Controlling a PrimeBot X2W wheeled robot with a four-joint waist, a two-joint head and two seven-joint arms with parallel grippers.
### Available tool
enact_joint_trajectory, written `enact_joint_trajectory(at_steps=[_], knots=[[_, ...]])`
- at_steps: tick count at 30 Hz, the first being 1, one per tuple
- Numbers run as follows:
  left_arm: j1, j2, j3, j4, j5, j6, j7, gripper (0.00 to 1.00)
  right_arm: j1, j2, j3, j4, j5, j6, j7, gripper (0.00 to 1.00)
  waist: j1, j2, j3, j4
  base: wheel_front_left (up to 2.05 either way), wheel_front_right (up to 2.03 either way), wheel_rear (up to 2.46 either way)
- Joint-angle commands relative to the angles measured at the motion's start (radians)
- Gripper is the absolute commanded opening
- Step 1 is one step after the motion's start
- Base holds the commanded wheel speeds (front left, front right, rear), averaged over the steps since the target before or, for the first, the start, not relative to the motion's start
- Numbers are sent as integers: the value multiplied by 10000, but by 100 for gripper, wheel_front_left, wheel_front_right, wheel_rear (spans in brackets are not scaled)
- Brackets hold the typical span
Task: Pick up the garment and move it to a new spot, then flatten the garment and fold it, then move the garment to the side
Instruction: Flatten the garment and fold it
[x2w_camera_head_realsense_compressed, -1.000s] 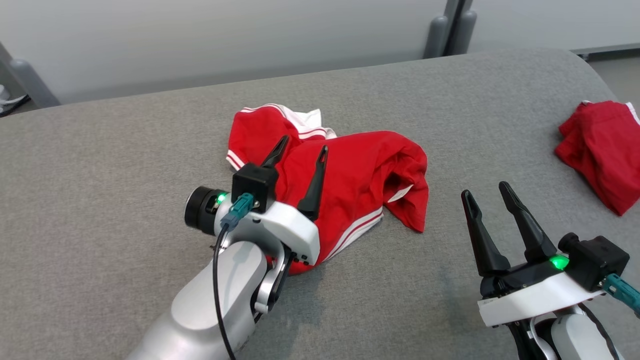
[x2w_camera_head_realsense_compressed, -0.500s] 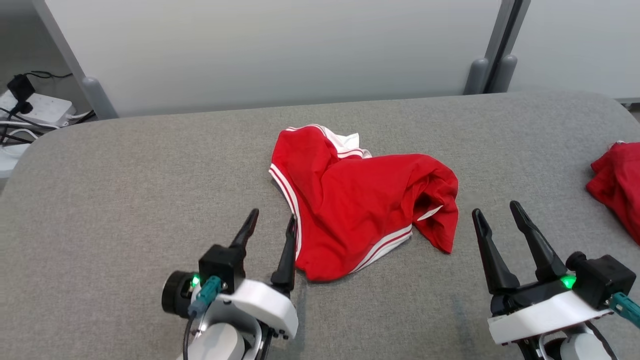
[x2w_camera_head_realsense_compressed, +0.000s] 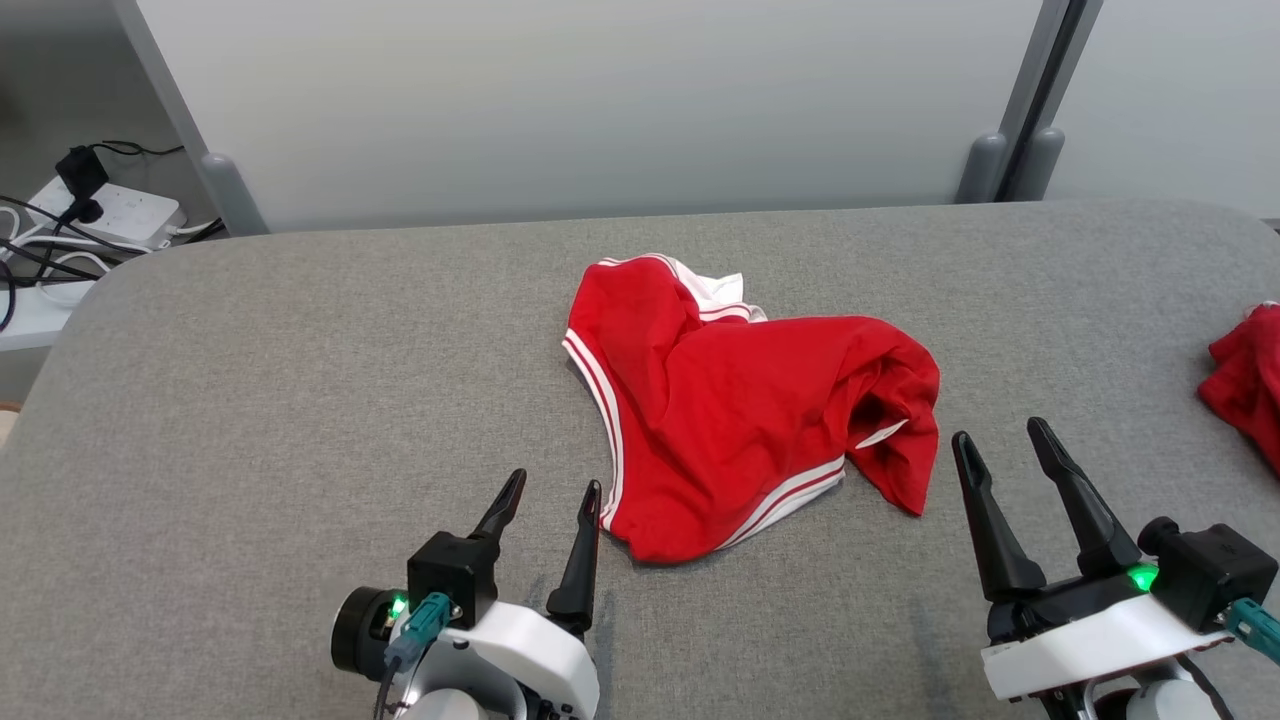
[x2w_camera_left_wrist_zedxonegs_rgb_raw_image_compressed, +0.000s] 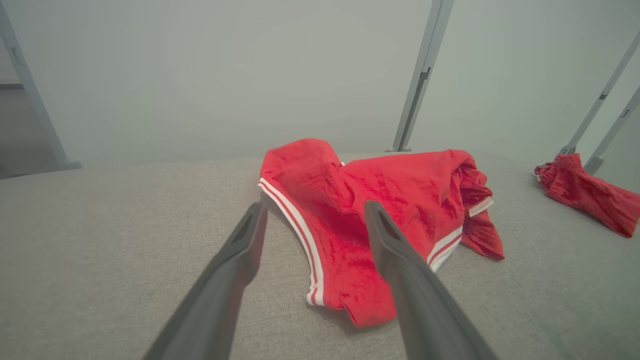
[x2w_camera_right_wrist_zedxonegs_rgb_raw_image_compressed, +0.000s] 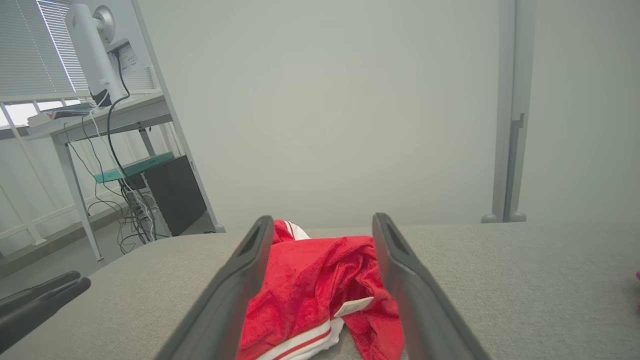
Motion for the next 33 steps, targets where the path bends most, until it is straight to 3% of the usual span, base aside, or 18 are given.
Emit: enact_joint_trajectory(at_steps=[1, 6, 17, 29, 30, 31, 33], knots=[[-304, 107, 280, -193, -101, 69, 23, 100, -206, -162, 232, -323, -61, 42, -118, 100, 0, 0, 49, -19, 0, 0, 0], [-508, -67, 30, 275, -145, -115, 299, 100, -299, -210, 215, -408, -58, 42, -118, 100, 0, 0, 275, -181, 0, 0, 0], [-1608, -785, -756, 2734, -90, -987, 756, 100, -547, -409, 117, -668, -22, 42, -118, 100, 0, 0, 927, -768, 0, 0, 0], [-2311, -1070, -1258, 4707, 136, -1288, 725, 100, -717, -515, 94, -803, 10, 42, -118, 100, 0, 0, 1177, -1184, 0, 0, 0], [-2350, -1094, -1278, 4788, 138, -1340, 636, 91, -709, -522, 85, -802, 7, 42, -118, 100, 0, 0, 1174, -1182, 0, 0, 0], [-2383, -1116, -1275, 4846, 130, -1385, 532, 47, -699, -529, 78, -799, 4, 42, -118, 100, 0, 0, 1168, -1173, 0, 0, 0], [-2444, -1153, -1256, 4927, 110, -1458, 362, 0, -673, -539, 56, -800, 1, 42, -118, 100, 0, 0, 1154, -1138, 0, 0, 0]])
